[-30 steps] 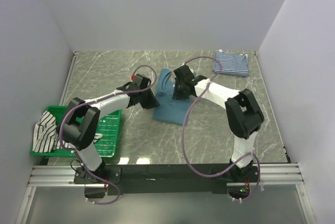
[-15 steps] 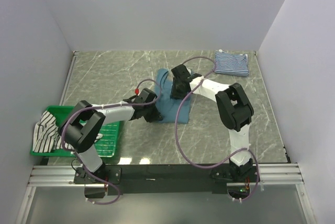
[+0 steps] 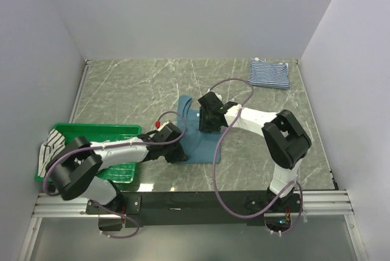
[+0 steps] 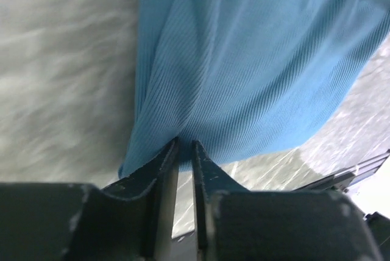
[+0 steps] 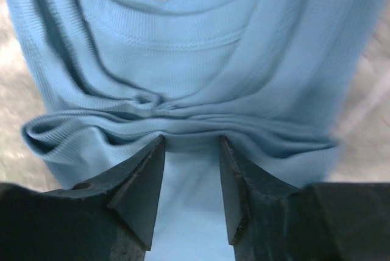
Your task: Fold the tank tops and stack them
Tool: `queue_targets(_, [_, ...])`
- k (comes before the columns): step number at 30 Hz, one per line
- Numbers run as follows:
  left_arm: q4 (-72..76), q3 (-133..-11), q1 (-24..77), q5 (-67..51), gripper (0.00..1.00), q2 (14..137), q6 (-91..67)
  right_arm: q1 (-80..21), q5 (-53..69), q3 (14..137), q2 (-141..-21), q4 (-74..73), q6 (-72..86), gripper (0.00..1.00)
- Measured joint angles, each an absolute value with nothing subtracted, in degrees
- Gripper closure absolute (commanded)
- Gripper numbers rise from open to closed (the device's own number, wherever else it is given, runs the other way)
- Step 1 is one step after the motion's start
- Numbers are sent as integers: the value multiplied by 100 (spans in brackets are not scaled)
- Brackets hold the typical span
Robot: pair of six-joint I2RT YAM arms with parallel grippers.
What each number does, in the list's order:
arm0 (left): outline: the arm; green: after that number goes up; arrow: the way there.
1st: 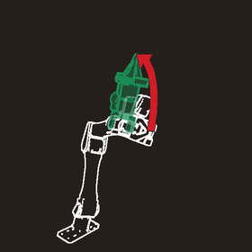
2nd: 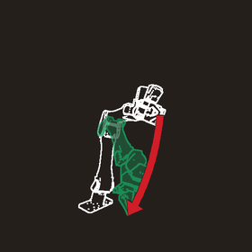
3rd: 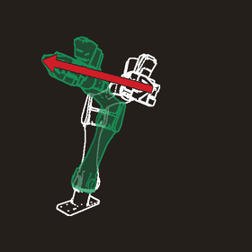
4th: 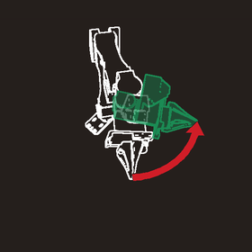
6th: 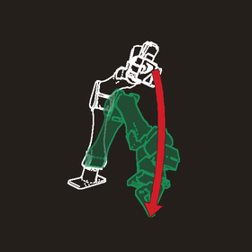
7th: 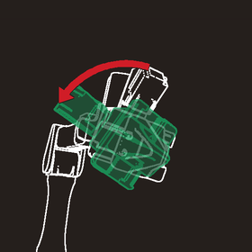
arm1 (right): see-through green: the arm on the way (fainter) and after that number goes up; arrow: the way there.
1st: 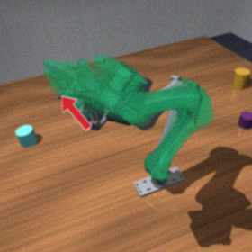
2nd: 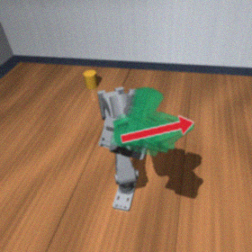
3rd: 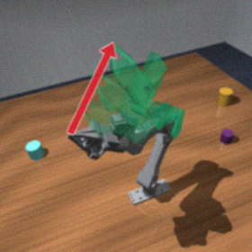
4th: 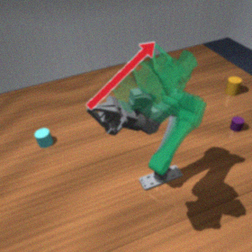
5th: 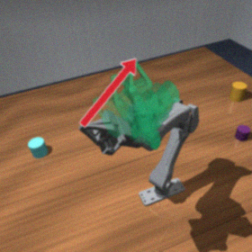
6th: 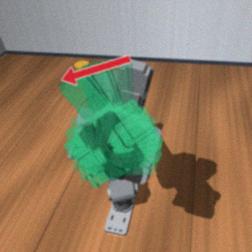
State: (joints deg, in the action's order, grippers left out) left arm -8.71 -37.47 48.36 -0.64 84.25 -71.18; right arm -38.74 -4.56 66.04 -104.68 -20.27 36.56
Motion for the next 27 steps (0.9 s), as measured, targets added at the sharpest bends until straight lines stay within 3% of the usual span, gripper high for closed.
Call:
queue_targets(5, [-1494,-3590,4821,-58,73,7867,-7122,-3820,-530,6571,-9963,-2401,3653,43])
queue_targets(9, [-1815,-3601,4821,-58,58,7548,-7024,-3726,-537,6589,-9336,-2539,3653,42])
queue_targets(12, [-2025,-3653,4818,-49,52,7349,-6912,-3647,-510,6512,-8875,-2512,3704,42])
queue_targets(21, [-2121,-3463,4591,-364,36,7043,-6556,-3750,154,4093,-7105,-2169,4421,42])
queue_targets(27, [-1839,-3000,4407,-808,36,6978,-6543,-4123,740,2899,-6639,-1844,5183,42])
